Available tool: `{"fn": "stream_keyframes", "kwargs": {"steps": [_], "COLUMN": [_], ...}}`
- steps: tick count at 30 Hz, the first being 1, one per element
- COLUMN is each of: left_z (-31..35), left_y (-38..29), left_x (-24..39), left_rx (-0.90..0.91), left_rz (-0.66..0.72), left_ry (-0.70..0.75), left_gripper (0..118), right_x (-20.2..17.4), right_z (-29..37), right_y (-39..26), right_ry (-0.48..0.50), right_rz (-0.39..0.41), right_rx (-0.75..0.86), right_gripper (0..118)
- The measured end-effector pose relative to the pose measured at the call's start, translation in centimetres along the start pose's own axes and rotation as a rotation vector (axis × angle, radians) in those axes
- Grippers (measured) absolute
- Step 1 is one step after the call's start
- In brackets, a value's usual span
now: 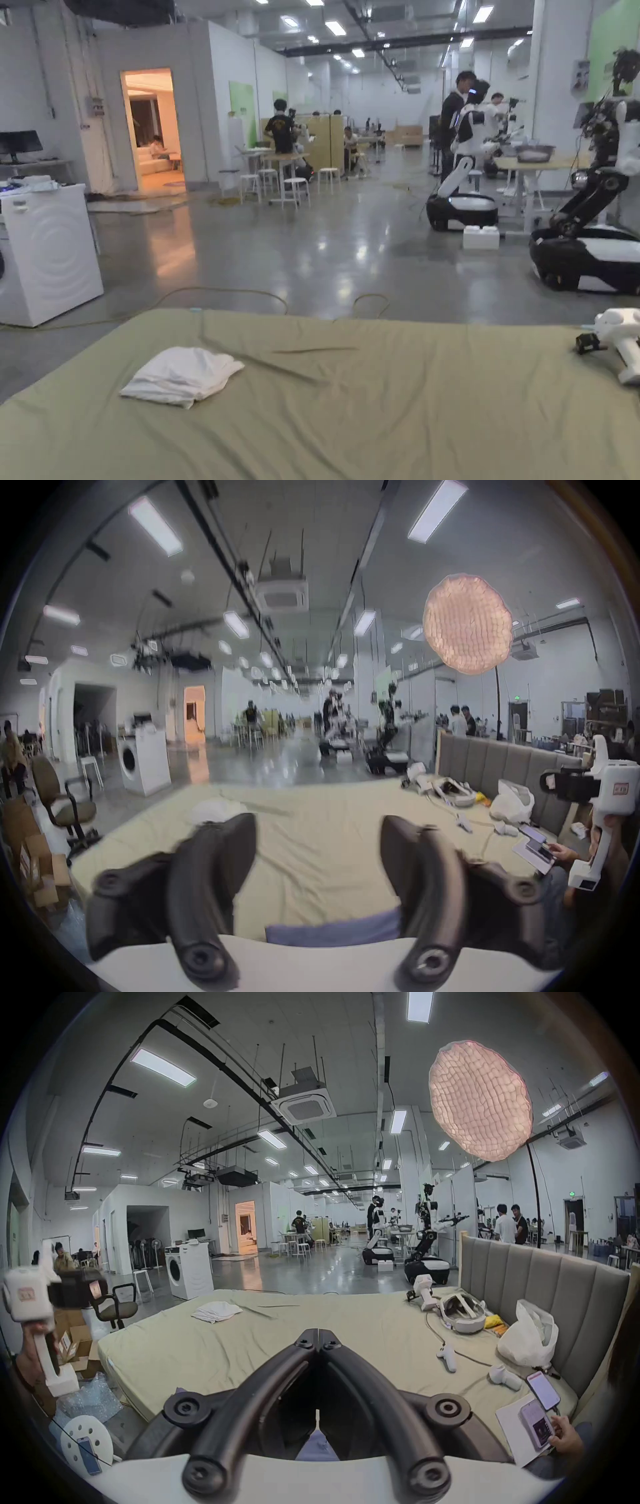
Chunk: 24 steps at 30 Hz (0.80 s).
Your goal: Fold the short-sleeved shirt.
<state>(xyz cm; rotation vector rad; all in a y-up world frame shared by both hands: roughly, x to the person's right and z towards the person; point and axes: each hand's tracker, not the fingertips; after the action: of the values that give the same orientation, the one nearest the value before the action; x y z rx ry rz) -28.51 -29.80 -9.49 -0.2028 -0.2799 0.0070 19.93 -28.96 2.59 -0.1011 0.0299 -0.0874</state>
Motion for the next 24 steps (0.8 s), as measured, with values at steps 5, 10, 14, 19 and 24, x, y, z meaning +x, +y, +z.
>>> {"fn": "stream_keyframes", "kwargs": {"steps": [5, 10, 14, 19, 24], "left_z": [-7.1, -12.3, -15.2, -17.1, -18.0], "left_y": [-11.6, -23.4, -28.7, -33.0, -32.7], "left_x": [-5.9, -11.8, -13.4, -12.1, -11.4], "left_rx": [-0.325, -0.462, -0.509, -0.625, -0.641], "left_rz": [0.339, 0.792, 1.028, 1.168, 1.139], "left_ry": [-0.083, -0.115, -0.209, -0.286, -0.294], "left_gripper": [83, 84, 84, 81, 19], "right_x": [1.3, 2.6, 3.5, 3.5, 3.1], "right_z": [-0.4, -0.3, -0.3, -0.1, -0.4], "right_y": [-1.5, -3.2, -4.0, -4.4, -4.6], "right_ry": [0.025, -0.002, -0.018, -0.052, -0.060], "right_rz": [-0.093, -0.171, -0.205, -0.205, -0.194], "right_rx": [-0.081, -0.142, -0.188, -0.218, -0.240], "right_gripper": [0, 0, 0, 0, 0]}}
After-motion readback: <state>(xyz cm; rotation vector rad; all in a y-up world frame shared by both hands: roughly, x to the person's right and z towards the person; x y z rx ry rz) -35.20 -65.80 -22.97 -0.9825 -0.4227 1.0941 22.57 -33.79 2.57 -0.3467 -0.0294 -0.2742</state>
